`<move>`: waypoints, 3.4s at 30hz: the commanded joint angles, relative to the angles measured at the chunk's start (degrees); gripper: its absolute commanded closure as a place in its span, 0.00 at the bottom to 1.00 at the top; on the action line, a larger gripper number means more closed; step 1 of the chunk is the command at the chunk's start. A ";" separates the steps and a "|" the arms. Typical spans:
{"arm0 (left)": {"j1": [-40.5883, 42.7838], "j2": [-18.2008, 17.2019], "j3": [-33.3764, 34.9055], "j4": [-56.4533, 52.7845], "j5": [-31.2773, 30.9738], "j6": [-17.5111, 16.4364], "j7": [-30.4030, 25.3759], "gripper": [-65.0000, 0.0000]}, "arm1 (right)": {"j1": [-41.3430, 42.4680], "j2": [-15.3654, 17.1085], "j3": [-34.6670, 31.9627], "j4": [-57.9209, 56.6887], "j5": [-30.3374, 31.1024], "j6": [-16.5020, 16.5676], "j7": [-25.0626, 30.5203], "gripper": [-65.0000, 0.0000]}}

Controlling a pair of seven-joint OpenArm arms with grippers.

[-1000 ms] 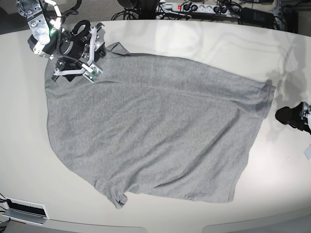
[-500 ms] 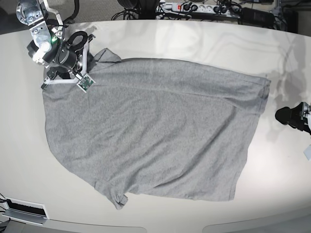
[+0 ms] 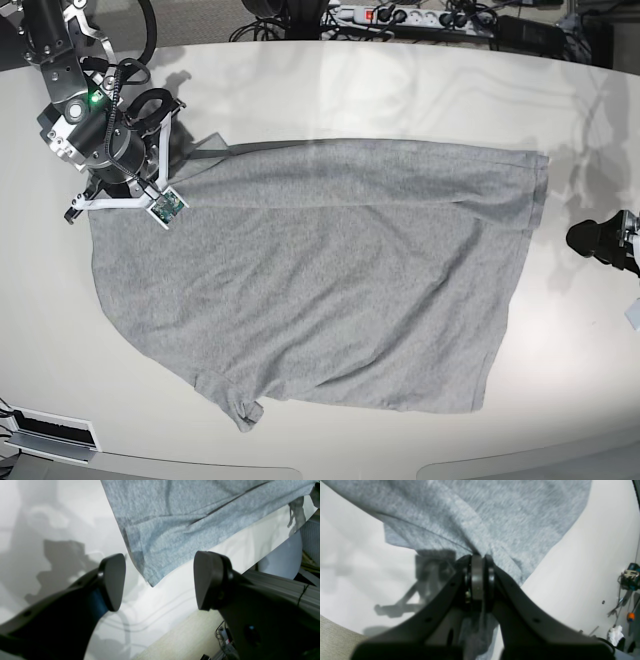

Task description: Layout the t-shirt on the table in an organized manner, then fold the t-shirt properly

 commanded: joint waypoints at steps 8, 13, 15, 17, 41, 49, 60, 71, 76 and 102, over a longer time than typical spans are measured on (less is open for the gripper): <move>-1.16 -1.64 -0.72 0.70 -0.92 -0.17 -0.42 0.33 | 0.48 0.83 0.28 1.07 4.37 4.76 4.85 0.91; -1.16 -1.64 -0.72 0.70 -0.92 -0.17 -0.42 0.33 | 0.48 0.81 0.28 1.05 -1.03 0.81 14.29 0.74; -1.16 -1.64 -0.72 0.70 -0.92 -0.17 -0.42 0.33 | 0.61 0.79 0.28 1.05 -2.54 -3.54 16.39 0.69; -1.16 -1.64 -0.72 0.70 -0.92 -0.17 -0.42 0.33 | 1.20 0.79 0.28 1.05 -2.64 -6.73 16.44 0.69; -1.16 -1.62 -0.72 0.70 -0.94 -0.17 -0.42 0.33 | -7.43 0.76 0.22 0.96 15.61 9.66 16.79 0.40; -1.16 -1.62 -0.72 0.70 -0.92 -0.17 -0.42 0.33 | -6.49 -2.67 0.22 -5.14 13.27 9.07 18.62 0.40; -1.16 -1.64 -0.72 0.70 -0.92 -0.17 -0.42 0.33 | -0.22 -7.65 0.22 -17.68 10.86 8.26 18.67 0.40; -1.16 -1.64 -0.72 0.70 -0.90 -0.17 -0.42 0.33 | 3.06 -7.76 0.22 -24.92 9.29 7.74 18.21 0.61; -1.16 -1.64 -0.72 0.70 -0.90 -0.20 -0.42 0.33 | 3.34 -7.76 0.22 -24.68 9.35 9.77 15.80 0.99; -1.16 -1.64 -0.72 0.70 -0.92 -0.59 -0.42 0.33 | -4.57 1.77 0.22 0.61 56.59 21.81 -21.92 1.00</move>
